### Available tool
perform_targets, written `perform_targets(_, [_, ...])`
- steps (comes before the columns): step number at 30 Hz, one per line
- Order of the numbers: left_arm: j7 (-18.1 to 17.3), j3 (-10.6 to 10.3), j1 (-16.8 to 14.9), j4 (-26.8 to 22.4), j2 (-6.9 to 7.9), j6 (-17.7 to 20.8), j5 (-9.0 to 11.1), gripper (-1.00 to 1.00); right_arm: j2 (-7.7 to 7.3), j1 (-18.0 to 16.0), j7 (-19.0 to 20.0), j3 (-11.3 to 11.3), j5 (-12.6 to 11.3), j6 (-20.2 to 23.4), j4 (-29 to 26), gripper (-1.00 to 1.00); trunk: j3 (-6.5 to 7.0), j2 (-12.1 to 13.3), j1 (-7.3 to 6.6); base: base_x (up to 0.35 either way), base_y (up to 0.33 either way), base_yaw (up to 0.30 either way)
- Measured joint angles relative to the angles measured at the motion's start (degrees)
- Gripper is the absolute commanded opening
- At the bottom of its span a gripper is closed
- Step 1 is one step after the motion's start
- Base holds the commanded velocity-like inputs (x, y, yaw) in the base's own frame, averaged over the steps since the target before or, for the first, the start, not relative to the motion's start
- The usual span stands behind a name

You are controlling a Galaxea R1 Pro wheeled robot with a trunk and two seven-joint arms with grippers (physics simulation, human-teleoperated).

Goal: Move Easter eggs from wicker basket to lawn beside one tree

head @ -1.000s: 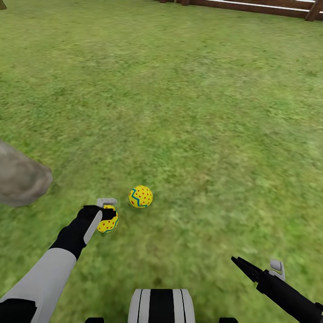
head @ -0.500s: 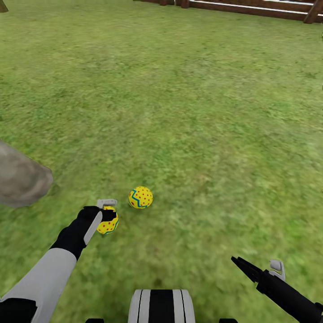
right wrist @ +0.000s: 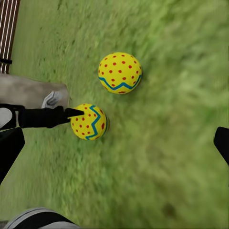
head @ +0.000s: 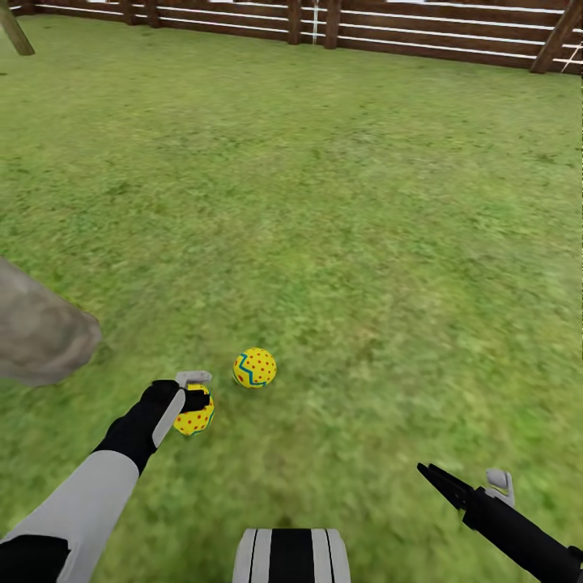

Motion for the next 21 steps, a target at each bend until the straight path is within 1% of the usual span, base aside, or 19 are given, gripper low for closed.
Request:
perform_targets(5, [-0.2,0.0,0.0,0.1,0.0,0.5,-0.2,1.0,0.0,0.0,0.0,0.0,0.0,0.0,0.0,1.0,1.11,0.1,-0.13,0.0,0.0,0.0])
perform_targets(8, [-0.2,0.4,0.0,0.1,0.0,0.8,-0.3,1.0,0.0,0.0,0.0,0.0,0.0,0.0,0.0,1.0,1.77,0.1,-0.21,0.0,0.0,0.0])
perform_targets(12, [-0.1,0.7,-0.1,0.1,0.0,2.8,-0.3,1.0,0.0,0.0,0.0,0.0,0.0,0.0,0.0,1.0,2.66,0.2,-0.31,0.0,0.0,0.0])
perform_targets(16, [-0.2,0.7,-0.1,0.1,0.0,3.3,-0.3,1.0,0.0,0.0,0.0,0.0,0.0,0.0,0.0,1.0,3.55,0.2,-0.41,0.0,0.0,0.0])
perform_targets(18, [-0.2,0.7,-0.1,0.1,0.0,3.4,-0.3,1.0,0.0,0.0,0.0,0.0,0.0,0.0,0.0,1.0,3.99,0.2,-0.46,-0.102,0.0,0.0])
perform_targets(21, [-0.2,0.7,-0.1,0.1,0.0,3.4,-0.2,1.0,0.0,0.0,0.0,0.0,0.0,0.0,0.0,1.0,4.65,0.3,-0.51,-0.277,0.0,0.0])
